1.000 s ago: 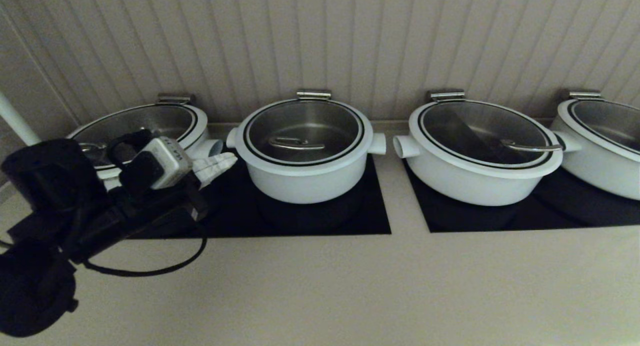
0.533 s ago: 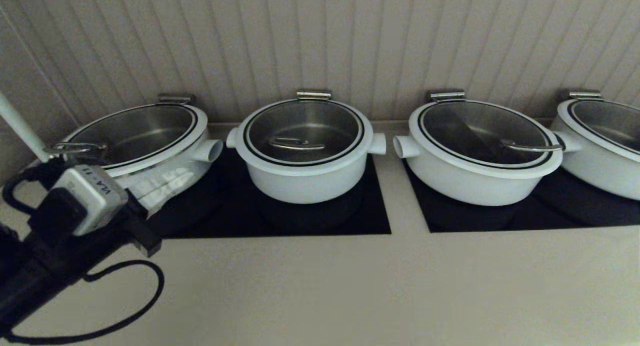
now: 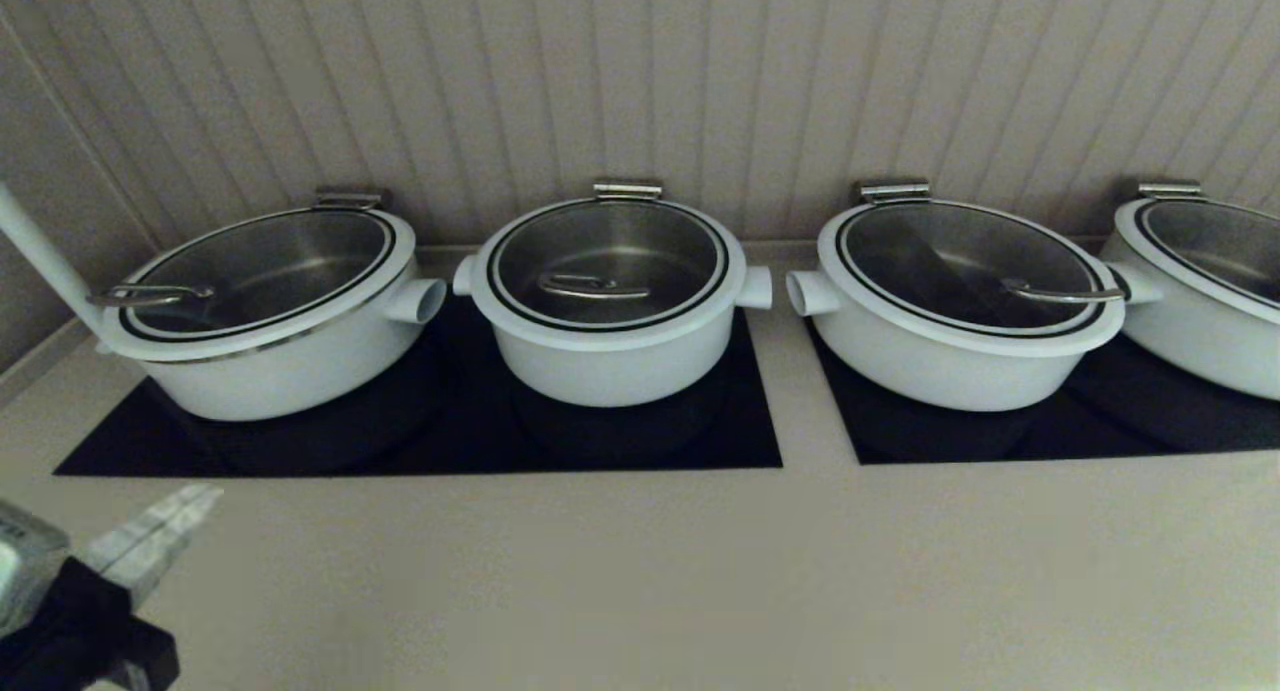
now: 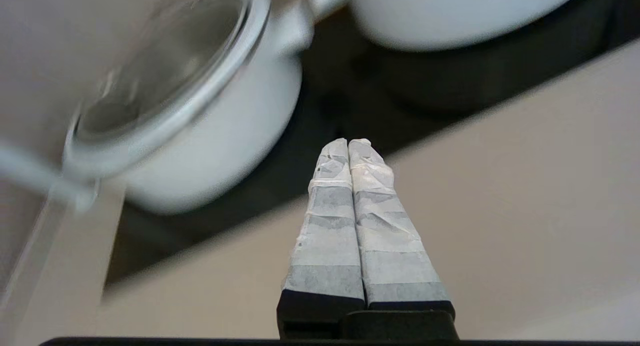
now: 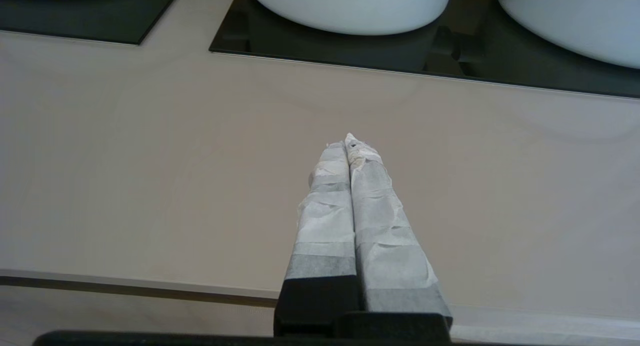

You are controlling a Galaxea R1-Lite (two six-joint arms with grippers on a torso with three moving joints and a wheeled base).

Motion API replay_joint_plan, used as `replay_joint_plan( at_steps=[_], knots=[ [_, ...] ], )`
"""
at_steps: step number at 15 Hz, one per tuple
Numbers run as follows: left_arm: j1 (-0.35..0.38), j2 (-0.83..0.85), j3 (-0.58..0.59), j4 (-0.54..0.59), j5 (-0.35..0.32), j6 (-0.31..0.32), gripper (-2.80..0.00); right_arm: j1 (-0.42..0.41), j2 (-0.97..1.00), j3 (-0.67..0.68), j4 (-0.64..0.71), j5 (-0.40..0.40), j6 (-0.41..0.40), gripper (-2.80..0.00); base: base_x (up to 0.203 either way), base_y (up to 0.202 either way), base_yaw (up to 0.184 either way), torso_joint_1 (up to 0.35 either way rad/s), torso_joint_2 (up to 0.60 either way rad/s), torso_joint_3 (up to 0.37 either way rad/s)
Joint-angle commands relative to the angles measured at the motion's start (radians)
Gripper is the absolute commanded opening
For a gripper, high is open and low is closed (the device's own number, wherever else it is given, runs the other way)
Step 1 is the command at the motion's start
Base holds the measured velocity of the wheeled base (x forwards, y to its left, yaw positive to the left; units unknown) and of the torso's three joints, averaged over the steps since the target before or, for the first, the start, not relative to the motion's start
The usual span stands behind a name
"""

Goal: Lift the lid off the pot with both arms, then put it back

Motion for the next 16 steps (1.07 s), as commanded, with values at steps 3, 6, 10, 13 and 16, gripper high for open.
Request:
replay_joint_plan(
  at_steps=[3, 6, 10, 13, 16],
  knots=[
    [0.103, -0.436, 0.002, 0.446, 0.006, -0.140, -2.80, 0.000, 0.000, 0.000, 0.000, 0.000, -0.001, -2.80, 0.000, 0.000, 0.000, 0.000, 0.00, 0.000],
    [0.097, -0.671, 0.002, 0.662, 0.011, -0.216, -2.80, 0.000, 0.000, 0.000, 0.000, 0.000, -0.001, -2.80, 0.000, 0.000, 0.000, 0.000, 0.00, 0.000],
    [0.058, -0.928, -0.001, 0.883, 0.037, -0.260, -2.80, 0.000, 0.000, 0.000, 0.000, 0.000, -0.001, -2.80, 0.000, 0.000, 0.000, 0.000, 0.00, 0.000],
    [0.053, -0.928, 0.001, 0.904, 0.048, -0.320, -2.80, 0.000, 0.000, 0.000, 0.000, 0.000, -0.001, -2.80, 0.000, 0.000, 0.000, 0.000, 0.00, 0.000],
    [0.053, -0.928, 0.002, 0.901, 0.046, -0.338, -2.80, 0.000, 0.000, 0.000, 0.000, 0.000, -0.001, -2.80, 0.000, 0.000, 0.000, 0.000, 0.00, 0.000]
  ],
)
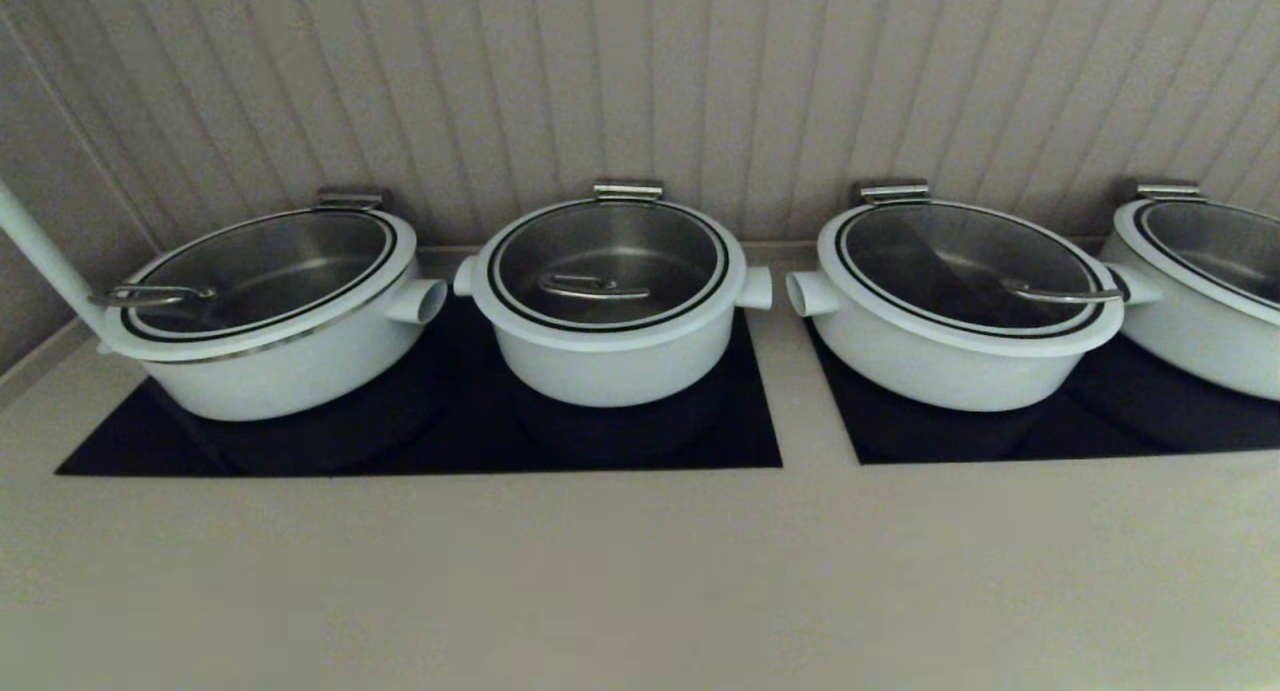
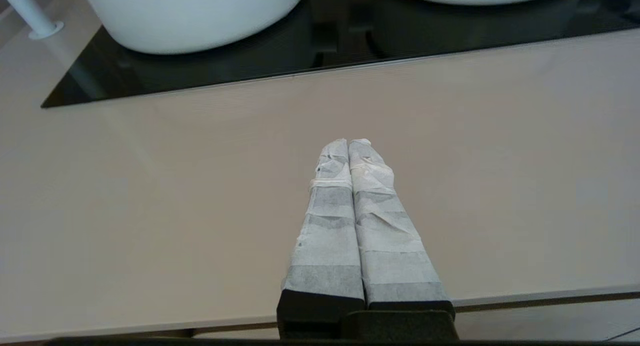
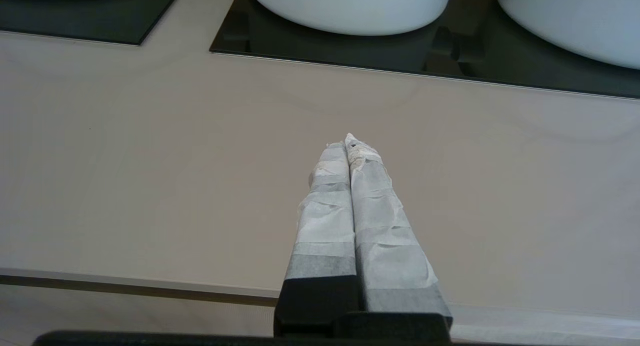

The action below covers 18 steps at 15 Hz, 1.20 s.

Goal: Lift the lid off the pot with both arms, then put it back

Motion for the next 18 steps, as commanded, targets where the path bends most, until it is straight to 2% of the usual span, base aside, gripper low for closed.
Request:
replay_joint_plan(
  at_steps=[1, 7, 11, 18],
  knots=[
    [0.000, -0.007, 0.001, -0.002, 0.000, -0.010, -2.80, 0.000, 0.000, 0.000, 0.000, 0.001, -0.001, -2.80, 0.000, 0.000, 0.000, 0.000, 0.00, 0.000],
    [0.000, -0.007, 0.001, -0.002, 0.002, -0.021, -2.80, 0.000, 0.000, 0.000, 0.000, 0.001, -0.001, -2.80, 0.000, 0.000, 0.000, 0.000, 0.00, 0.000],
    [0.000, -0.007, 0.001, -0.002, 0.003, -0.060, -2.80, 0.000, 0.000, 0.000, 0.000, 0.001, -0.005, -2.80, 0.000, 0.000, 0.000, 0.000, 0.00, 0.000],
    [0.000, -0.007, 0.001, -0.002, 0.003, -0.061, -2.80, 0.000, 0.000, -0.002, 0.014, 0.001, 0.003, -2.80, 0.000, 0.000, 0.000, 0.000, 0.00, 0.000]
  ],
)
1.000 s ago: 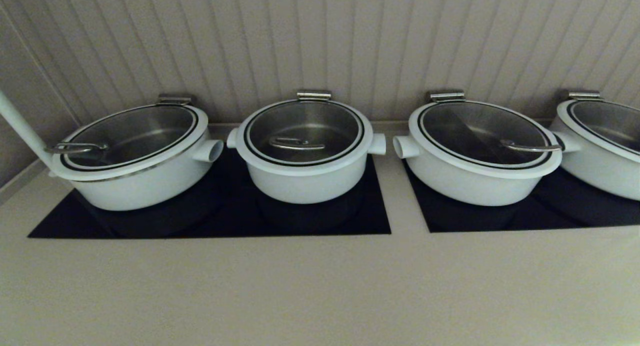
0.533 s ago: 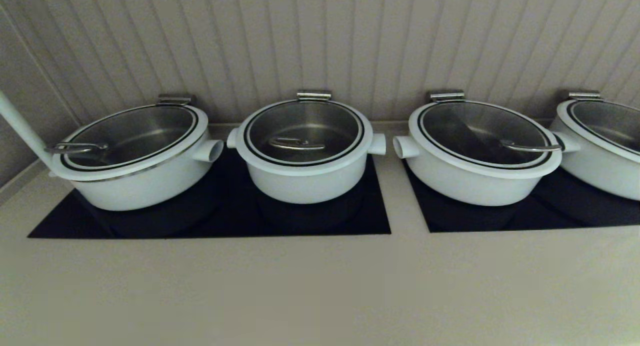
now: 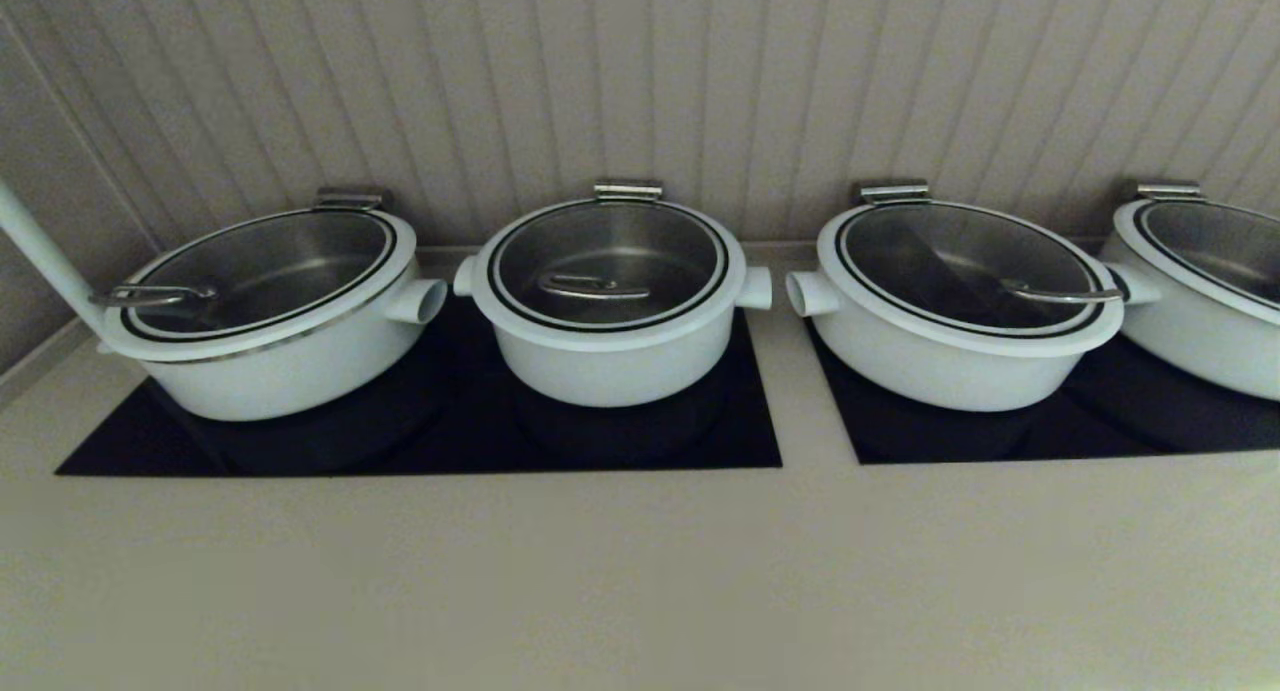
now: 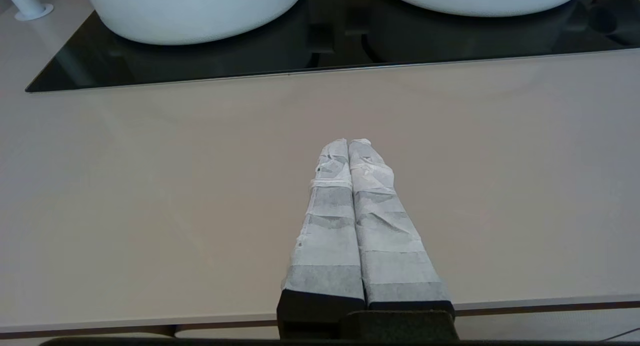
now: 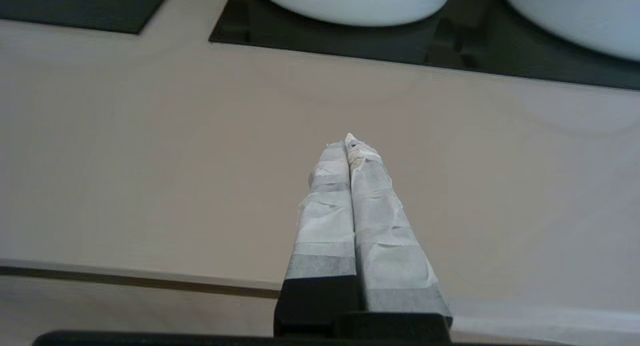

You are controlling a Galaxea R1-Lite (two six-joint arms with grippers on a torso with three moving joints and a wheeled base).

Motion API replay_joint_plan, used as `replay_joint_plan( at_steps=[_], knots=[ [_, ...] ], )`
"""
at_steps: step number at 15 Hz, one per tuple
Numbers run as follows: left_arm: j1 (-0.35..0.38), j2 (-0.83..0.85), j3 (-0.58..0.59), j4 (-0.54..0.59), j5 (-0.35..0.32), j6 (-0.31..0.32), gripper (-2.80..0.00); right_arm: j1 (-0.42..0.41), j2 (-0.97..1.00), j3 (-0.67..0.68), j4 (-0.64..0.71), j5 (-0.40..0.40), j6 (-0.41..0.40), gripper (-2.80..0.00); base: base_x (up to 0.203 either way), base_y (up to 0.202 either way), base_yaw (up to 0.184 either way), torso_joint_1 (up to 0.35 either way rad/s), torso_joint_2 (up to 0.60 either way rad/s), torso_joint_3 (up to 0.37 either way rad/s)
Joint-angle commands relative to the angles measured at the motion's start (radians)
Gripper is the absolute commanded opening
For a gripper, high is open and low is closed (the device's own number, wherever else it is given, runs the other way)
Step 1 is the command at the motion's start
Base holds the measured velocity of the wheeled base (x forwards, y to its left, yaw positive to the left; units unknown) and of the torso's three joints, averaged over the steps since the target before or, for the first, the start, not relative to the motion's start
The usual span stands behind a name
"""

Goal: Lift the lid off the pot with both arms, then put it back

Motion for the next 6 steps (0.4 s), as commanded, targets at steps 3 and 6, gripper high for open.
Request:
replay_joint_plan(
  at_steps=[3, 6],
  knots=[
    [0.001, 0.000, 0.000, 0.000, 0.000, 0.001, -2.80, 0.000, 0.000, 0.002, -0.017, 0.000, 0.007, -2.80, 0.000, 0.000, 0.000, 0.000, 0.00, 0.000],
    [0.001, 0.000, 0.000, 0.000, 0.000, 0.001, -2.80, 0.000, 0.000, 0.004, -0.017, 0.000, 0.009, -2.80, 0.000, 0.000, 0.000, 0.000, 0.00, 0.000]
  ],
)
